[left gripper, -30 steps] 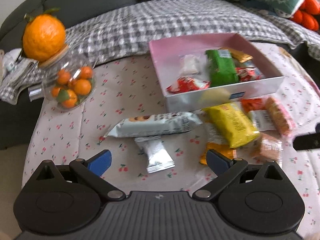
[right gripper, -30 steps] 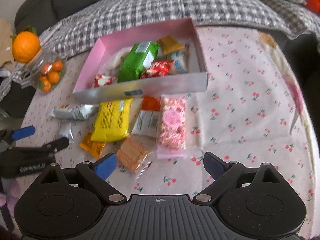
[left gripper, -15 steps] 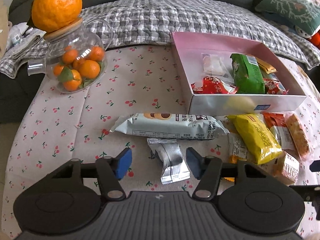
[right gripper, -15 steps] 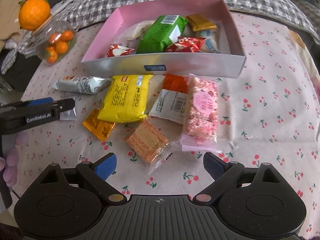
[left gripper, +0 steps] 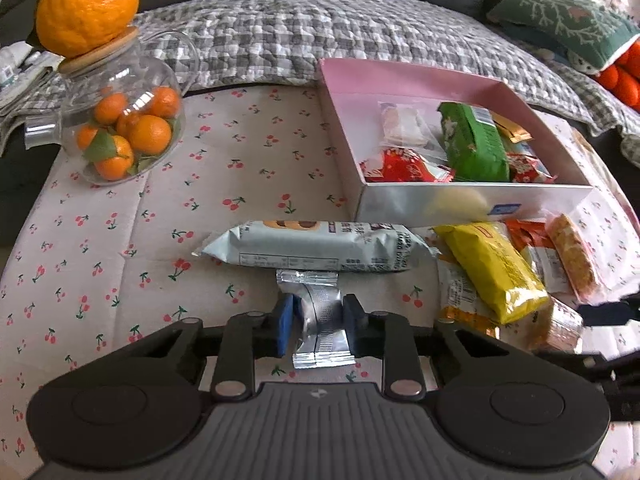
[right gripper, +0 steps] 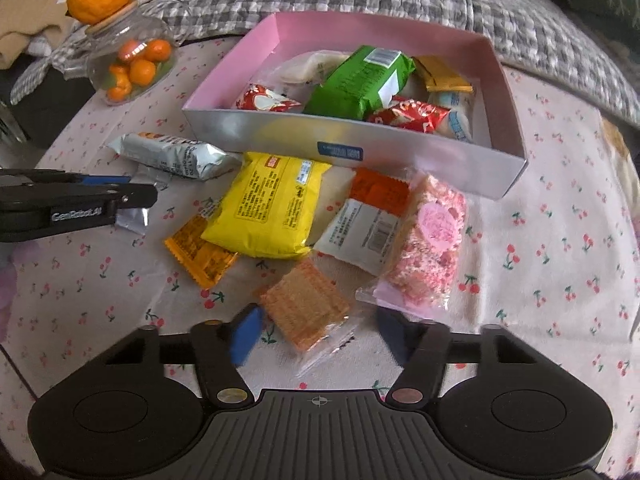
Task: Organize snacks
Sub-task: 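Close left gripper on the silver pack while right gripper closes on the biscuit pack, then carry the silver pack with left gripper while right carries the biscuit pack into the pink box, then open left gripper to drop the silver pack while right gripper releases the biscuit pack, then move left gripper to the yellow snack pack while right gripper reaches the pink candy bag, then close left gripper on the yellow pack while right gripper closes on the pink candy bag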
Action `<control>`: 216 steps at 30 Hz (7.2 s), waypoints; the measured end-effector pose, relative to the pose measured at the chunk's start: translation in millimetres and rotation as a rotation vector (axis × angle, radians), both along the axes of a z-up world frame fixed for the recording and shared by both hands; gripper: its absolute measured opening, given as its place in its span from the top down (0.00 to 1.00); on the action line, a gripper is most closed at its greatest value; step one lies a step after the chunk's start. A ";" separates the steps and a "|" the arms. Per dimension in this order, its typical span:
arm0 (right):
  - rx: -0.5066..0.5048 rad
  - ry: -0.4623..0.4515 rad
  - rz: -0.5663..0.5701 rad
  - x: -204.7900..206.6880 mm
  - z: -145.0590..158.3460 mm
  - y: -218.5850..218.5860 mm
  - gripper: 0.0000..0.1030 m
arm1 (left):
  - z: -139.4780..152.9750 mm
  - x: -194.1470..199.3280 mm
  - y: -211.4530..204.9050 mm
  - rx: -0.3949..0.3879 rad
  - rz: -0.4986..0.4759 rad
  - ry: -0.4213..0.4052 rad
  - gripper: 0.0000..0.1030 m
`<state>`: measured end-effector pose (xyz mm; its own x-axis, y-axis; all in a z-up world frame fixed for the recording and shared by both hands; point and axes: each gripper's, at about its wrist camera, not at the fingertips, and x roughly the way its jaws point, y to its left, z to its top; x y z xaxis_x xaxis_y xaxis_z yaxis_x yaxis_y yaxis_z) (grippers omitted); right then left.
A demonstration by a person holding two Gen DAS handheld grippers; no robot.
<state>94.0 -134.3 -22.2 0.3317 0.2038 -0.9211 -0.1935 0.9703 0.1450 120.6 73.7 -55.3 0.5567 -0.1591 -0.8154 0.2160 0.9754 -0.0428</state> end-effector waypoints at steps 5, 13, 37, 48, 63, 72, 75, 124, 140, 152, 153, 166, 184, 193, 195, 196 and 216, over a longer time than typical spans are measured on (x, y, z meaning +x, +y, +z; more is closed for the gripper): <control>0.022 0.005 0.005 -0.2 3.0 -4.4 0.54 | 1.3 -4.7 1.6 -0.013 -0.048 0.039 0.78; 0.078 0.066 0.068 -14.2 8.6 -2.8 0.54 | 3.9 -19.1 7.8 0.000 -0.141 0.106 0.78; -0.020 -0.081 0.299 -34.4 8.1 18.4 0.68 | -6.0 -44.5 -3.5 0.066 -0.180 0.001 0.74; -0.004 -0.051 0.233 -28.8 9.3 13.6 0.68 | 0.7 -44.1 -2.2 0.044 -0.138 0.014 0.76; 0.105 -0.054 0.067 -11.6 29.8 -9.3 0.68 | 20.5 -39.0 -2.6 -0.030 -0.094 0.007 0.76; 0.194 -0.068 -0.093 9.4 41.8 -30.3 0.68 | 34.9 -26.2 -9.2 -0.097 -0.045 -0.016 0.76; 0.232 -0.072 -0.165 18.6 42.3 -40.2 0.68 | 41.0 -20.9 -13.9 -0.113 -0.030 -0.032 0.76; 0.222 -0.173 -0.474 134.7 -4.9 -107.2 0.59 | 9.5 125.7 -81.3 0.120 0.002 -0.130 0.67; 0.219 -0.179 -0.454 120.9 20.2 -102.8 0.33 | 28.9 98.9 -83.9 0.089 -0.031 -0.138 0.33; 0.166 -0.158 -0.440 84.0 57.3 -100.6 0.21 | 51.0 53.5 -69.4 0.038 -0.030 -0.119 0.16; 0.163 -0.155 -0.433 80.7 59.2 -99.6 0.21 | 51.9 49.9 -67.5 0.036 -0.027 -0.116 0.14; 0.110 -0.089 -0.360 36.1 66.1 -77.0 0.20 | 56.8 9.9 -43.4 0.022 0.035 -0.066 0.03; 0.078 -0.015 -0.302 4.7 39.9 -55.6 0.08 | 28.4 -26.0 -20.9 -0.049 0.075 0.034 0.02; 0.036 0.015 -0.340 14.0 24.1 -59.7 0.08 | 17.6 -31.3 -39.7 0.011 -0.055 -0.021 0.07; 0.035 0.015 -0.361 16.6 23.1 -64.1 0.08 | 19.7 -30.1 -42.6 -0.001 -0.052 -0.034 0.15; 0.035 0.015 -0.373 18.1 22.2 -66.8 0.08 | 21.1 -29.5 -44.2 -0.015 -0.048 -0.036 0.17; 0.219 0.109 -0.539 39.1 -6.6 -89.7 0.68 | 18.1 -14.5 -87.6 -0.106 0.006 -0.015 0.48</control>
